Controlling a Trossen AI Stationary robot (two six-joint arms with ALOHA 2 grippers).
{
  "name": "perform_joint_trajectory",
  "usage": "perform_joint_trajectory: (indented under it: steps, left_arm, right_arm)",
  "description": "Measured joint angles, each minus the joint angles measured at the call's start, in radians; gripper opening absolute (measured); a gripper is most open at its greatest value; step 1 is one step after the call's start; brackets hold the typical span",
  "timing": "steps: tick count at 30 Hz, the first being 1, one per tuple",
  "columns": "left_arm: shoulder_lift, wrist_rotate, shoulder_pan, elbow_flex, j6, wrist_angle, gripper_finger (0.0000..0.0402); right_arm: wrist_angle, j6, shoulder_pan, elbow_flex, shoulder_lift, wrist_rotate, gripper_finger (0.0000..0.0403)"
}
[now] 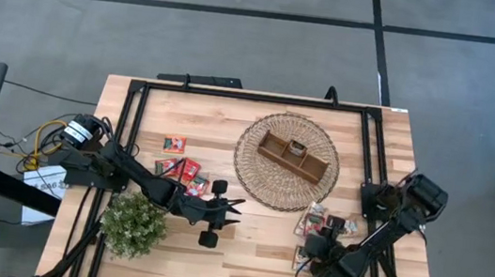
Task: Pick & Place Tea
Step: Put the red tea bag into the left section of the wooden organizer
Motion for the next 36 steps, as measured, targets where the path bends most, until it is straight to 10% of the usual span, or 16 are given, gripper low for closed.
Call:
perform_joint_trajectory:
  steps: [7, 23, 36]
  left_arm:
    - [0.000, 0.015, 0.000, 0.000, 0.000, 0.000, 0.0091]
    - [0.000, 0.030, 0.059, 0.000, -0.148, 0.044, 0.0096]
    - [0.000, 0.480, 0.327, 0.000, -0.416, 0.095, 0.0159]
  right_arm:
    - [-0.017, -0.010, -0.016, 0.003, 0.001, -0.015, 0.0011]
    - [-0.139, -0.153, -0.045, 0.271, 0.000, 0.327, 0.0001]
    - [-0.011, -0.807, -0.156, 0.413, 0.228, 0.754, 0.0000]
